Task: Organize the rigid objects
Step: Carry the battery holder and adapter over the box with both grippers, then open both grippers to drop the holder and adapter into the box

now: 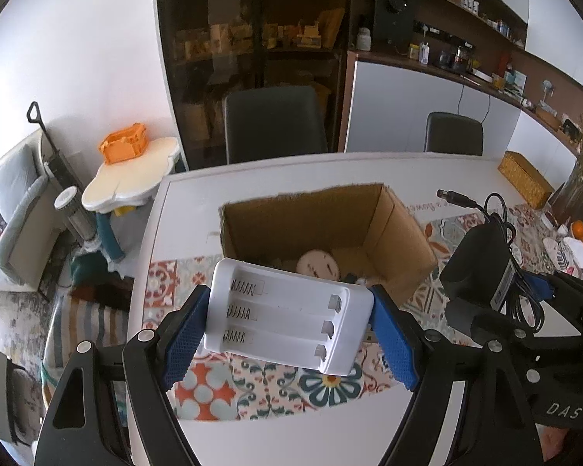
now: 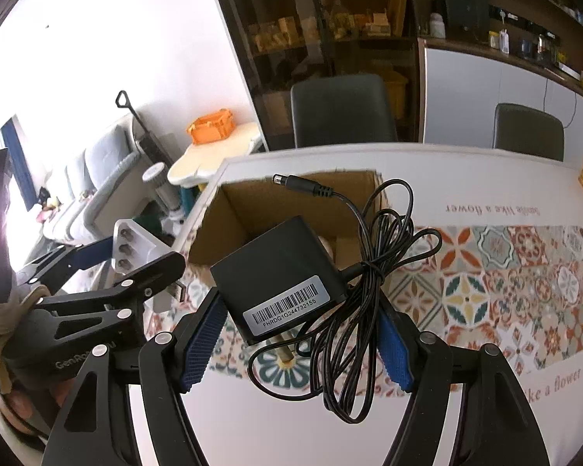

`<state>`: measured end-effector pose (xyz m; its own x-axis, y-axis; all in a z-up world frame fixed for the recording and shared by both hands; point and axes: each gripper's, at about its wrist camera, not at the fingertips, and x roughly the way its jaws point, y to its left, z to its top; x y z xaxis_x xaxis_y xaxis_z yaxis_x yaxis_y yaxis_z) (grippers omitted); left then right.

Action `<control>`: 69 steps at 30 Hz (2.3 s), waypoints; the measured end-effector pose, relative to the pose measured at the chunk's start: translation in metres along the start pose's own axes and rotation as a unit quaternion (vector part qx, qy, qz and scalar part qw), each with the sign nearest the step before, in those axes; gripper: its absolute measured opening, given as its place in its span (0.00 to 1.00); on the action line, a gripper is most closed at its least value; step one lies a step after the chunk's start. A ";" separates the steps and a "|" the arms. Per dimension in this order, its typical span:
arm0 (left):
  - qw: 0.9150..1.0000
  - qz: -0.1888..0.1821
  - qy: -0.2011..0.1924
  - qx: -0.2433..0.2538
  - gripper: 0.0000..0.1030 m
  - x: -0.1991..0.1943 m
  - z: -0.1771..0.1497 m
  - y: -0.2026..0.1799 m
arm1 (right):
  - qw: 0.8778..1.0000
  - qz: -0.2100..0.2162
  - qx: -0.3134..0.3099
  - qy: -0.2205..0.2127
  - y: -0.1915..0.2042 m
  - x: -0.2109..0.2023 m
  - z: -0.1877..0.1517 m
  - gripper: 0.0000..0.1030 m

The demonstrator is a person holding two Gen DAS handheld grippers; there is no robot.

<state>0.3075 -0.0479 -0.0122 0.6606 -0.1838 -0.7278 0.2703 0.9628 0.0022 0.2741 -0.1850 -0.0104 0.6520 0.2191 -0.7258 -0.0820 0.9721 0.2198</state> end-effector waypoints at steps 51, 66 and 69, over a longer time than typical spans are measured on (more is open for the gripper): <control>0.996 0.056 0.050 -0.043 0.98 0.073 0.065 0.042 | 0.999 -0.011 0.006 0.042 -0.017 0.076 0.076 0.70; 0.993 0.092 0.047 -0.062 0.99 0.069 0.051 0.075 | 0.997 0.014 -0.006 0.081 0.008 0.120 0.078 0.83; 0.992 0.096 0.048 -0.063 0.99 0.068 0.048 0.077 | 0.997 0.004 -0.009 0.077 0.010 0.119 0.077 0.84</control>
<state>0.4068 0.0043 -0.0285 0.6196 0.0187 -0.7847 0.0528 0.9965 0.0655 0.4089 -0.1554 -0.0447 0.5279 0.2363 -0.8157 -0.1018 0.9712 0.2155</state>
